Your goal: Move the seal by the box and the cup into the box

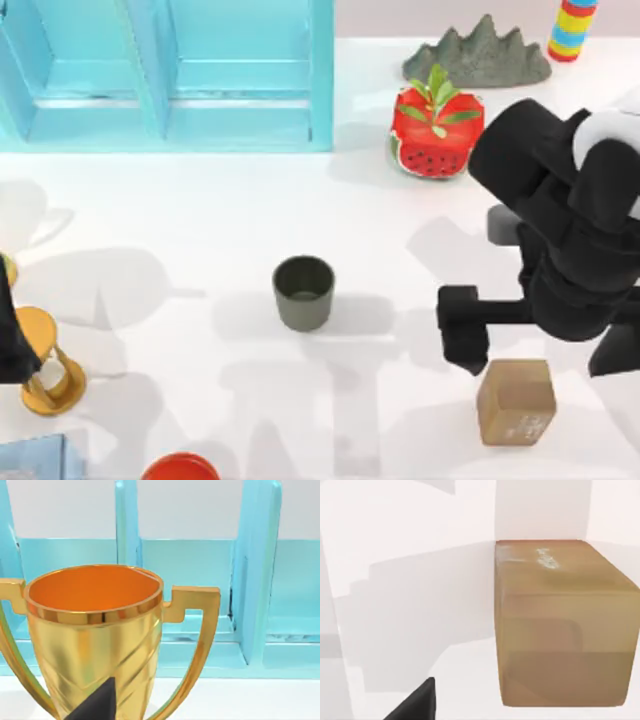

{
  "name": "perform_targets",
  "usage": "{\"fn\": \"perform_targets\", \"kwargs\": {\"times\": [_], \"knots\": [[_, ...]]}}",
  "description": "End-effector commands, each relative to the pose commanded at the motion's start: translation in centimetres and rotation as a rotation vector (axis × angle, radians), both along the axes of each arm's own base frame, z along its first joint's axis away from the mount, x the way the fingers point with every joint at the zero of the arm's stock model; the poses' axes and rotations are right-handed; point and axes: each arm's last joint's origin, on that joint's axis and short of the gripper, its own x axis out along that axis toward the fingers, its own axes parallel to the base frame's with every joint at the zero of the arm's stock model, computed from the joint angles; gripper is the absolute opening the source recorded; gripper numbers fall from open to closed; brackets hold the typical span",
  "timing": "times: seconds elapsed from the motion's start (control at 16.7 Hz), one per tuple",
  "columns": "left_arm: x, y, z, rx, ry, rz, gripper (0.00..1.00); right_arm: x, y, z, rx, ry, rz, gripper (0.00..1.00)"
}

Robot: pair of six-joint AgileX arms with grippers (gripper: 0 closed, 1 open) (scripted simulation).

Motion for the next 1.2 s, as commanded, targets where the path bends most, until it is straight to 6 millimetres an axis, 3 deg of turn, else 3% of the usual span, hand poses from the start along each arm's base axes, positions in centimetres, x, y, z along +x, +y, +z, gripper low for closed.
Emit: {"fn": "perform_targets", "kwargs": {"times": [0.3,0.78,1.08,1.2], "knots": [[0.0,0.0,0.0,0.0,0.0,0.0,1.0,0.0,-0.1,-0.5,-0.001,0.001,-0.001,1.0],[0.0,0.0,0.0,0.0,0.0,0.0,1.0,0.1,0.1,-7.5,0.003,-0.004,0.0,1.0],[0.0,0.0,0.0,0.0,0.0,0.0,1.0,0.0,0.0,-8.0,0.0,0.0,0.0,1.0],[0.0,0.0,0.0,0.0,0.0,0.0,1.0,0.0,0.0,-8.0,0.0,0.0,0.0,0.85]]}}
